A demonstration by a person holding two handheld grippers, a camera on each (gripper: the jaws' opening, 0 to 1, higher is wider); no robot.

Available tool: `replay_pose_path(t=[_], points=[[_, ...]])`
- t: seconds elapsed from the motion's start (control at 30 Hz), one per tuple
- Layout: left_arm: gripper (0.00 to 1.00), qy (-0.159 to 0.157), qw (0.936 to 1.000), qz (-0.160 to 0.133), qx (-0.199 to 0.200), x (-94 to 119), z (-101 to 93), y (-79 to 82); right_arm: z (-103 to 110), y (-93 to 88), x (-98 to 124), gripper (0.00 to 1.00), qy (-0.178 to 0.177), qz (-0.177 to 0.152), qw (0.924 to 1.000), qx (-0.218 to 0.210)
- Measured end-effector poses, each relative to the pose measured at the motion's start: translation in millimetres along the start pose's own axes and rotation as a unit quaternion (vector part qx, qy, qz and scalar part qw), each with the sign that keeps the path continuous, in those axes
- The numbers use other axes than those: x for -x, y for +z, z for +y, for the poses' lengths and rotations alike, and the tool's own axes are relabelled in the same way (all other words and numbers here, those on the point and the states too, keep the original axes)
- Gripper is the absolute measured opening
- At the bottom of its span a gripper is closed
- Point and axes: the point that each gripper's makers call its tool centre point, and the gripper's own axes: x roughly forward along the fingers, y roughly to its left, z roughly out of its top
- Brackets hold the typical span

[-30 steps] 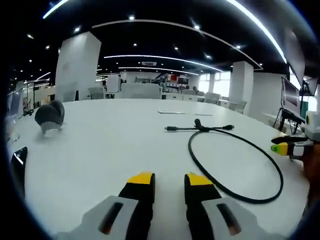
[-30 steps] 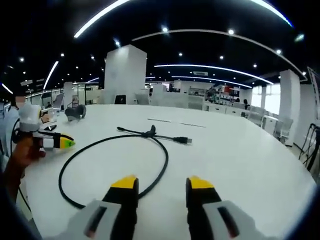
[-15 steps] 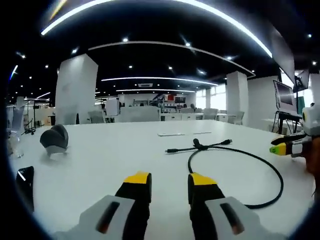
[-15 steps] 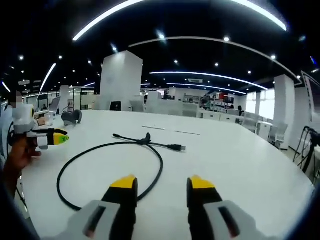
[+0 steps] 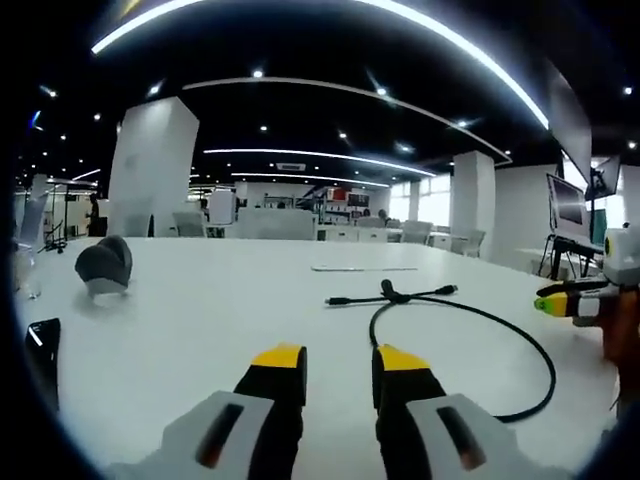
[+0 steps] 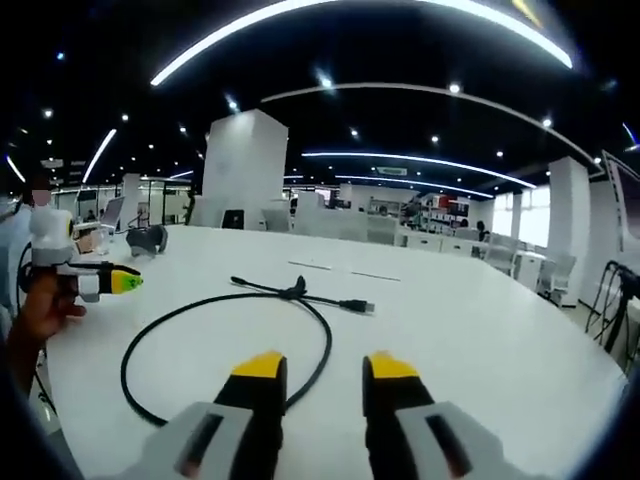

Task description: Find the charging cable on the desk, coil it up and secure with Velcro.

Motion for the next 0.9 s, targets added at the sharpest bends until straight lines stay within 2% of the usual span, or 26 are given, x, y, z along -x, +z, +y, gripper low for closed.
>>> replay_pose_path(t=[0.1,0.3,0.47,0.6,0.63,0.67,0.8,0.9], points=[[0.27,-0.005,0.9999,0.012,-0.01,-2,-4.6,-4.6,1,1.5,0,0.37,0.004,-0.003,1.0,-0.002],[0.3,-0.018,0.9987,0.017,-0.045,-4,-16.3,-5.5,-2,5.8,4,0.36,0.001,-0.016,0.9999,-0.005],[0.31,-0.019,0.9983,0.016,-0.052,-3,-15.5,-6.1,-2,7.6,5,0.35,0.002,-0.022,0.9997,-0.01],[0.31,-0.016,0.9981,0.026,-0.054,-3,-12.3,-7.6,0,2.7,2,0.38,0.003,-0.01,0.9999,-0.005],[0.31,-0.02,0.9984,0.022,-0.049,-3,-12.9,-6.3,0,2.0,2,0.38,0.003,-0.008,0.9999,-0.005],[0.31,-0.03,0.9992,0.011,-0.025,-3,-16.8,-3.7,0,0.3,2,0.39,0.002,-0.004,1.0,-0.005],[0.3,-0.066,0.9975,0.008,0.025,-3,-29.2,-1.9,0,0.6,2,0.39,0.003,-0.006,0.9999,-0.008],[0.31,-0.065,0.9975,0.001,0.027,-2,-28.6,1.4,-2,3.1,4,0.38,-0.002,-0.012,0.9999,-0.007]])
